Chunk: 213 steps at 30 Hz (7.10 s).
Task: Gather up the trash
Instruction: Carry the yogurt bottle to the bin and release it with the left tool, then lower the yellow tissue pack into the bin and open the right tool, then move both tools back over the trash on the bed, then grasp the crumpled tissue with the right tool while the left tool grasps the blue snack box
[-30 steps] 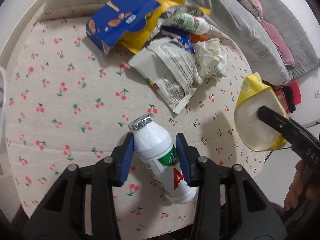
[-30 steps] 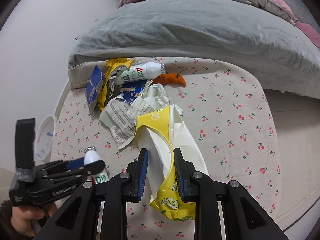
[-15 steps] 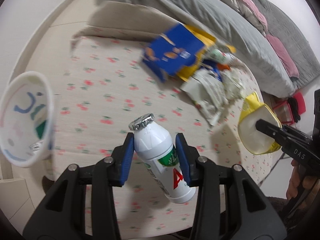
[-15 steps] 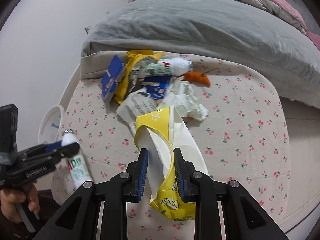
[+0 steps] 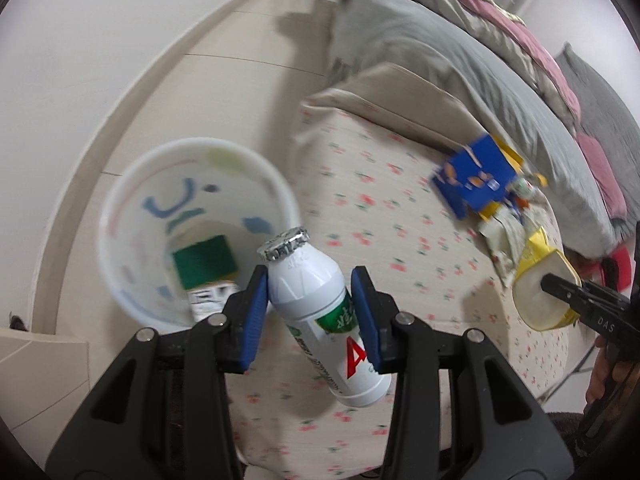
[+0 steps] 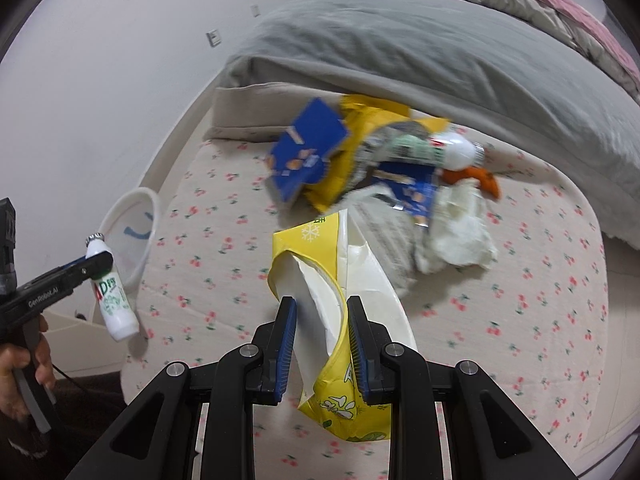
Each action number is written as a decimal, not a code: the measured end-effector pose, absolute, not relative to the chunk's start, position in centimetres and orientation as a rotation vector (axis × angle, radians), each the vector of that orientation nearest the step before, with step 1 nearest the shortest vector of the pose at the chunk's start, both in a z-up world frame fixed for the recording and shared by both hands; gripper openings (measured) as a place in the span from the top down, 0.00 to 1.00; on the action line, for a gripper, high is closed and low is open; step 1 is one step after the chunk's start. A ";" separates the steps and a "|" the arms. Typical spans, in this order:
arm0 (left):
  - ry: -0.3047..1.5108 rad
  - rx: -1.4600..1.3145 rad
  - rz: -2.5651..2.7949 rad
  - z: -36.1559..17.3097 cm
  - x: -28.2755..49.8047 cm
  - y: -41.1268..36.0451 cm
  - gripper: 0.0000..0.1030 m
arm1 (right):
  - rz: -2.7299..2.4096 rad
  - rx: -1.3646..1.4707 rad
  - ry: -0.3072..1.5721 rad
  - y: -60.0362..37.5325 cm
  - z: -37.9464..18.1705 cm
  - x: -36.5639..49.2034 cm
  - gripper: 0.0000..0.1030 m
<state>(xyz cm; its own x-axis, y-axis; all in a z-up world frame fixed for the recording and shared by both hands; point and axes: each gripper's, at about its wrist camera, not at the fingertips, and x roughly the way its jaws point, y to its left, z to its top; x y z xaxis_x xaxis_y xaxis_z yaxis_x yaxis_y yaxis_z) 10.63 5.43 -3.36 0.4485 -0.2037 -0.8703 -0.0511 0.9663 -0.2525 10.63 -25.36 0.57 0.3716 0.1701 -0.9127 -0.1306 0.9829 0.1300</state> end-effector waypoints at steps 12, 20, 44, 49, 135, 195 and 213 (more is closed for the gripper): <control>1.011 -0.300 0.035 -2.9 11.1 11.7 0.58 | 0.294 -0.015 1.176 -17.5 0.9 12.6 0.74; 0.987 -0.251 0.099 -4.1 12.8 13.7 0.58 | 0.350 -0.019 1.176 -13.0 0.4 13.7 0.74; 1.060 -0.230 0.199 -4.6 11.8 17.6 0.16 | 0.469 -0.034 1.160 -5.0 -1.4 15.4 0.74; 1.074 -0.231 0.206 -4.5 10.9 18.3 0.14 | 0.490 -0.038 1.163 -3.5 -2.2 16.0 0.74; 1.056 0.077 -0.202 -4.0 18.0 -6.3 0.03 | -0.073 0.237 1.166 -35.7 -2.4 16.3 0.30; 1.071 0.046 -0.503 -4.8 19.5 -11.2 0.38 | -0.016 0.318 1.085 -37.5 -0.4 14.1 0.71; 1.056 0.035 -0.405 -3.1 16.9 -4.6 0.38 | 0.085 0.249 1.072 -30.8 1.0 13.9 0.71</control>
